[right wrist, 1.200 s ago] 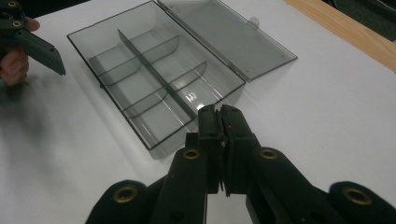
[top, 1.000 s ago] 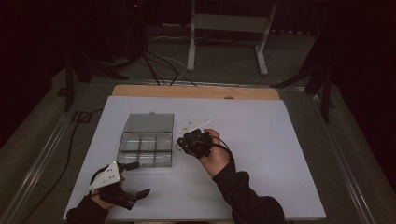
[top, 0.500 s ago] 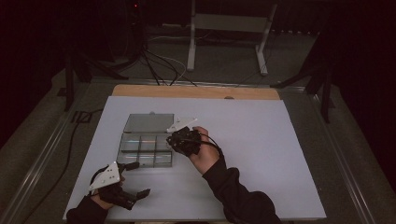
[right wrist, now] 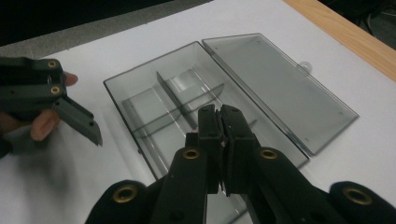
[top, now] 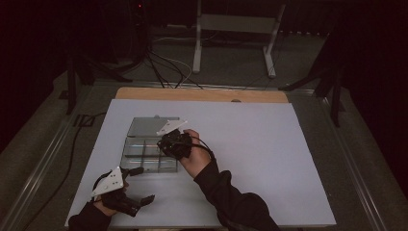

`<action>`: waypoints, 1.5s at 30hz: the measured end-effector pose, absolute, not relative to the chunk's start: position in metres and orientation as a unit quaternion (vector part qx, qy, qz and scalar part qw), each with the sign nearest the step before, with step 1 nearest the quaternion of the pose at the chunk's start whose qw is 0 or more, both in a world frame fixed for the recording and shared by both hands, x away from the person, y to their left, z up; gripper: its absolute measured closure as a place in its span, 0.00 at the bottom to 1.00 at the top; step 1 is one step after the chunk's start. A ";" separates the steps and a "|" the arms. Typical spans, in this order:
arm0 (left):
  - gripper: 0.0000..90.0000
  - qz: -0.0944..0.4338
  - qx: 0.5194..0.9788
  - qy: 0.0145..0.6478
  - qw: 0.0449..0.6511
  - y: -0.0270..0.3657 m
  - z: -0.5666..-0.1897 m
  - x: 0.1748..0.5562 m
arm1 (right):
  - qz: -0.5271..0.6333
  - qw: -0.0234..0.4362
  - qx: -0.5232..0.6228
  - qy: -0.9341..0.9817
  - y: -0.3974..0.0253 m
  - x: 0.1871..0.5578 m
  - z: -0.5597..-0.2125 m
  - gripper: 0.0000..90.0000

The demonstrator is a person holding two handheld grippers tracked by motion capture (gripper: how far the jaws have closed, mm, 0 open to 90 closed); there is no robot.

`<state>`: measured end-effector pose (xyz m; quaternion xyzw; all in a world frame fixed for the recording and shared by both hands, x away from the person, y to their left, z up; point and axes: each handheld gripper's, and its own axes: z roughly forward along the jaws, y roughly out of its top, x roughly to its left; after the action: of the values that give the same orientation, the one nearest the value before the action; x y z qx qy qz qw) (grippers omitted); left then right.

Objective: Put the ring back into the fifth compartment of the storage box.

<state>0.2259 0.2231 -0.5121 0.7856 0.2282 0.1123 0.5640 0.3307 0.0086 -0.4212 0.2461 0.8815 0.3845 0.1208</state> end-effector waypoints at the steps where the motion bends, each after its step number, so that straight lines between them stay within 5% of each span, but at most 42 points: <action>1: 0.01 0.113 0.786 0.227 0.564 0.223 -0.512 0.226 | 0.385 0.121 0.246 0.881 0.009 0.331 -0.421 0.97; 23: 0.01 0.112 0.785 0.225 0.566 0.223 -0.512 0.226 | 0.377 0.076 0.243 0.891 0.046 0.345 -0.448 0.95; 29: 0.01 0.113 0.785 0.226 0.566 0.223 -0.512 0.226 | 0.374 0.069 0.242 0.893 0.045 0.346 -0.451 0.74; 32: 0.01 0.114 0.786 0.225 0.565 0.223 -0.512 0.226 | 0.390 0.064 0.240 0.887 0.040 0.344 -0.446 0.55; 39: 0.01 0.113 0.786 0.227 0.564 0.223 -0.512 0.226 | 0.419 0.045 0.244 0.873 0.027 0.343 -0.437 0.37; 42: 0.01 0.114 0.787 0.229 0.562 0.222 -0.512 0.227 | 0.427 0.035 0.249 0.869 0.017 0.345 -0.434 0.20; 45: 0.01 0.114 0.786 0.230 0.563 0.221 -0.512 0.227 | 0.427 0.034 0.251 0.868 0.015 0.345 -0.434 0.16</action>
<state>0.2268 0.2214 -0.5123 0.7860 0.2300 0.1136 0.5625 0.3448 0.0152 -0.4338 0.2508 0.8682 0.4269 0.0335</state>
